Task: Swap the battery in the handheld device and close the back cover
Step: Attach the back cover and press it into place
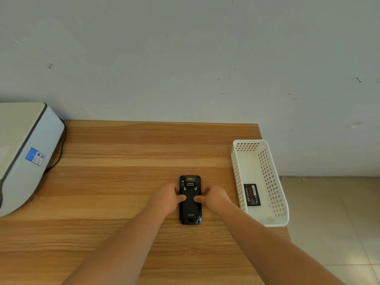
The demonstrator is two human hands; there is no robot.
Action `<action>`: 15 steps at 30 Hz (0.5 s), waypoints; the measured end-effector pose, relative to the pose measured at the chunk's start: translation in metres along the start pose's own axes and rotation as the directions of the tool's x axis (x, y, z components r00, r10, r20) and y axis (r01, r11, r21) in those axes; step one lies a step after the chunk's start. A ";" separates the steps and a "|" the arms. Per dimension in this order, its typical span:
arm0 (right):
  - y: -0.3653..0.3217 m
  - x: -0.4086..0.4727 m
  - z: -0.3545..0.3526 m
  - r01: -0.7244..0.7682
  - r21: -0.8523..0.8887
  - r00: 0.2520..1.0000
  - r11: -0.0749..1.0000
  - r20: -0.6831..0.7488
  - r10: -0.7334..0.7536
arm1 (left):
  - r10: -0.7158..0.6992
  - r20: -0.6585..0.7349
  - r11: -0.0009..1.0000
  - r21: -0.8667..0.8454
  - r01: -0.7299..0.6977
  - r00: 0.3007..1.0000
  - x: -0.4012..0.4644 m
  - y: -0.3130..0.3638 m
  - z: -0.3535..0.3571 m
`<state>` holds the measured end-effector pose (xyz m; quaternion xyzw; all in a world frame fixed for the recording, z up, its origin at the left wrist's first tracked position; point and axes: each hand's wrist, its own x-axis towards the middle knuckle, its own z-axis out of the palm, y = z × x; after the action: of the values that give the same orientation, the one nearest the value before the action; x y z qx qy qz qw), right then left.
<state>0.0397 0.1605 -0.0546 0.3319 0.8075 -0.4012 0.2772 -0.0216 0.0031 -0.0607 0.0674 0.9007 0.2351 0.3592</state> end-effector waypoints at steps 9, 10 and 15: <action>0.005 -0.007 0.006 -0.008 -0.018 0.999 1.000 0.037 0.009 | 0.018 -0.070 0.995 0.102 -0.011 0.997 -0.009 -0.001 0.006; 0.005 -0.009 0.005 -0.002 -0.029 0.999 1.000 0.040 0.003 | 0.019 -0.069 0.995 0.103 -0.011 0.997 -0.010 -0.001 0.006; 0.007 -0.008 -0.006 0.038 -0.020 0.999 0.999 -0.007 -0.038 | 0.030 -0.092 0.993 0.112 -0.019 0.995 -0.006 -0.002 -0.004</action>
<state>0.0493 0.1657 -0.0488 0.3151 0.8186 -0.3970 0.2700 -0.0201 -0.0024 -0.0553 0.0872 0.9273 0.1918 0.3093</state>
